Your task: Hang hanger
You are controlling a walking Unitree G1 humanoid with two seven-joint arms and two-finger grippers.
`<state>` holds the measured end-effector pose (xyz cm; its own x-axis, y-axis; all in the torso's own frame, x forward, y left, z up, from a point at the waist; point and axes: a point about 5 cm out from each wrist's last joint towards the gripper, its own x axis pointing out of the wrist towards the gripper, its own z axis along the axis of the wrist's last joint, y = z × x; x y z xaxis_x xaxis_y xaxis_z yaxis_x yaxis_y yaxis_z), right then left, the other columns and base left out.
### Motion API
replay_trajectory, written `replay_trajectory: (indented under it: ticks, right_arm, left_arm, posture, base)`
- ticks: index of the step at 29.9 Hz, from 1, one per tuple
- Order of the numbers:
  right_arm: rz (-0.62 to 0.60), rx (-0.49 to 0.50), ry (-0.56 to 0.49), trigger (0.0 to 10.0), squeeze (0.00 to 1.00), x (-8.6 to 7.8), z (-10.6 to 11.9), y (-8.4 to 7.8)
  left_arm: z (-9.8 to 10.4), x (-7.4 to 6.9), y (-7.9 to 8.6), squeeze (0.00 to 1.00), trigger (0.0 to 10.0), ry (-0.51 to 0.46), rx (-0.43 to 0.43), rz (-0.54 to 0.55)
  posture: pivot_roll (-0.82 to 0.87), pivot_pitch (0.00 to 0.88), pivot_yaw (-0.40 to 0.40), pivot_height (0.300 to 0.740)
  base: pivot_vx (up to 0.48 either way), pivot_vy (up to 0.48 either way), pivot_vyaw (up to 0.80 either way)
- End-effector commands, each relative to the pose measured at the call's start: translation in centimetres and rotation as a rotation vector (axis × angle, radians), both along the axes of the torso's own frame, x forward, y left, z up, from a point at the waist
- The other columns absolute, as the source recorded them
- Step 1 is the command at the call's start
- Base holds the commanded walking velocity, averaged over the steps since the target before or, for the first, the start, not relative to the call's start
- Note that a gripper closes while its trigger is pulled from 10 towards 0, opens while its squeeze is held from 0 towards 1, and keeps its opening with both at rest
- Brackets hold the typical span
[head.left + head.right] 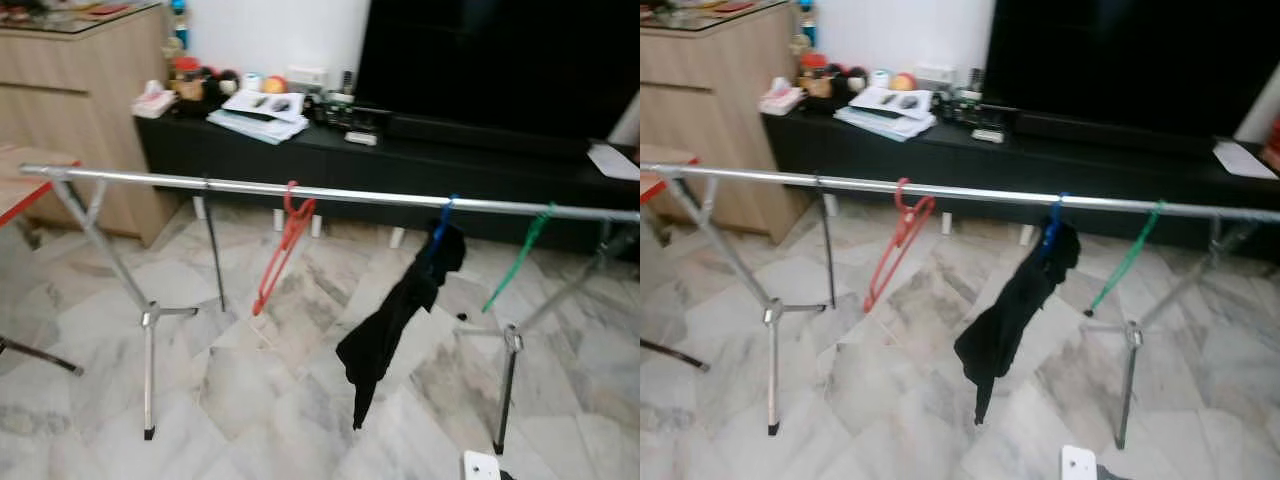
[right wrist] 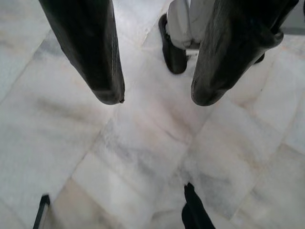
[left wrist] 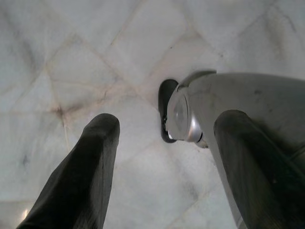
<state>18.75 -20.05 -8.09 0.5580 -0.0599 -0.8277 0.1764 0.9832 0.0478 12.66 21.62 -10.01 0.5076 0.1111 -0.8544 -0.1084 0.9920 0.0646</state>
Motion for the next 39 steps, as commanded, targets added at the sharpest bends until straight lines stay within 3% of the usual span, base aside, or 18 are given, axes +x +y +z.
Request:
replay_trajectory:
  ticks: [1,9,17,29,39]
  right_arm:
    - [0.006,0.010,-0.005,10.0,0.00,0.3,0.1,0.3]
    - [0.091,0.022,-0.028,10.0,0.00,1.5,0.5,2.3]
    - [0.035,0.068,-0.055,10.0,0.00,1.9,0.6,3.5]
    - [0.044,0.058,-0.064,10.0,0.00,2.7,1.0,3.1]
    - [0.043,0.053,-0.063,10.0,0.00,2.7,1.1,3.1]
  left_arm:
    - [0.3,1.0,-0.5,0.00,10.0,-0.028,-0.017,-0.022]
    - [1.6,3.5,1.2,0.00,10.0,-0.093,0.047,-0.032]
    - [1.0,2.6,0.6,0.00,10.0,-0.046,0.024,-0.058]
    - [1.9,4.9,0.0,0.00,10.0,-0.106,0.009,-0.043]
    - [1.4,4.0,-0.2,0.00,10.0,-0.076,-0.011,-0.025]
  posture:
    - [0.11,0.076,-0.060,0.740]
    - [0.13,0.054,-0.081,0.740]
    - [0.07,0.035,-0.015,0.740]
    - [0.08,0.000,-0.042,0.740]
    - [0.08,0.000,-0.038,0.740]
  base:
    - [0.000,0.000,-0.78]
    - [0.000,0.000,-0.77]
    - [0.000,-0.138,-0.76]
    - [0.000,0.000,-0.76]
    - [0.000,0.000,-0.76]
